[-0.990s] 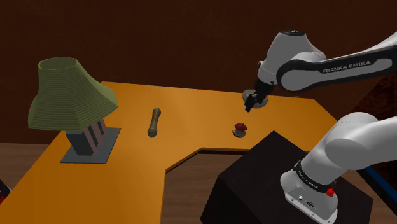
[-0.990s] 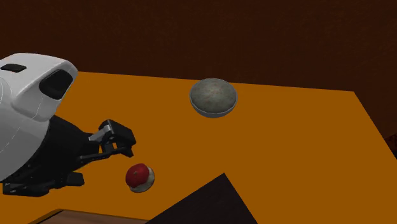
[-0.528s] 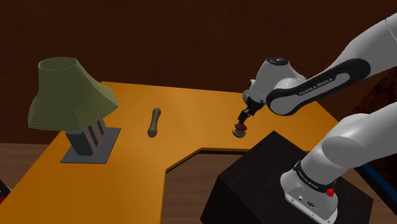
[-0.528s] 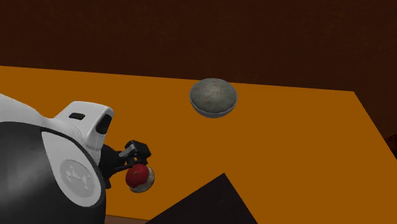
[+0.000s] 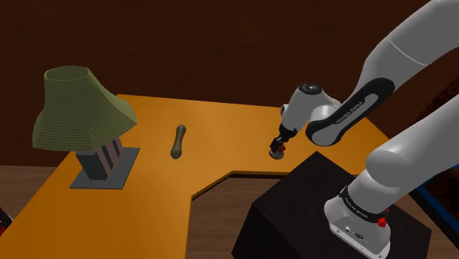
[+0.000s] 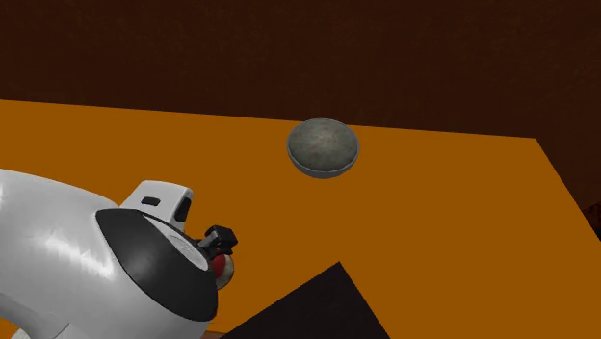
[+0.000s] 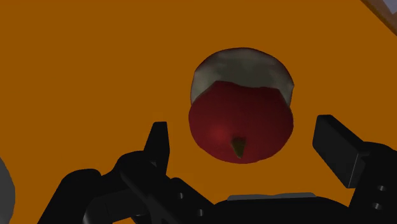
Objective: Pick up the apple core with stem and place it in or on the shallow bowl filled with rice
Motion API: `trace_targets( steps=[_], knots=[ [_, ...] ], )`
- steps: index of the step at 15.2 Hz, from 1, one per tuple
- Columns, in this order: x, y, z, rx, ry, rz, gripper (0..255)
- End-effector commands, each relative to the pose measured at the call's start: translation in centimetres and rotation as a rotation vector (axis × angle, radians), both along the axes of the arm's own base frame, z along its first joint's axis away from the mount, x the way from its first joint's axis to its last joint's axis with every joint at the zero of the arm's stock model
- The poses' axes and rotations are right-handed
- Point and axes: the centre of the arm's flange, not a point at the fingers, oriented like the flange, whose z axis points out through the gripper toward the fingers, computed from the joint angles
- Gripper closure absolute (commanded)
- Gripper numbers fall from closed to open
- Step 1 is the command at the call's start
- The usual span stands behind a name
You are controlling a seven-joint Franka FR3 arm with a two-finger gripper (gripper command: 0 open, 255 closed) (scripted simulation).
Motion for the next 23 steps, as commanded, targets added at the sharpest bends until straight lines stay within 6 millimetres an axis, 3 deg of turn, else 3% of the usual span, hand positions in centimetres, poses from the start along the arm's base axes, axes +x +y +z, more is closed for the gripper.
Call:
trace_targets(
  steps=[1, 10, 11, 20, 23],
  knots=[
    [0.1, -0.1, -1.2, 0.002, -0.001, 0.002, 0],
    [0.1, -0.2, -1.4, 0.002, 0.000, 0.002, 0],
    [0.1, -0.2, -1.4, 0.002, 0.000, 0.002, 255],
    [0.1, -0.2, -1.5, 0.002, -0.001, 0.002, 255],
    [0.1, -0.2, 0.1, 0.002, -0.001, 0.002, 255]
  ],
)
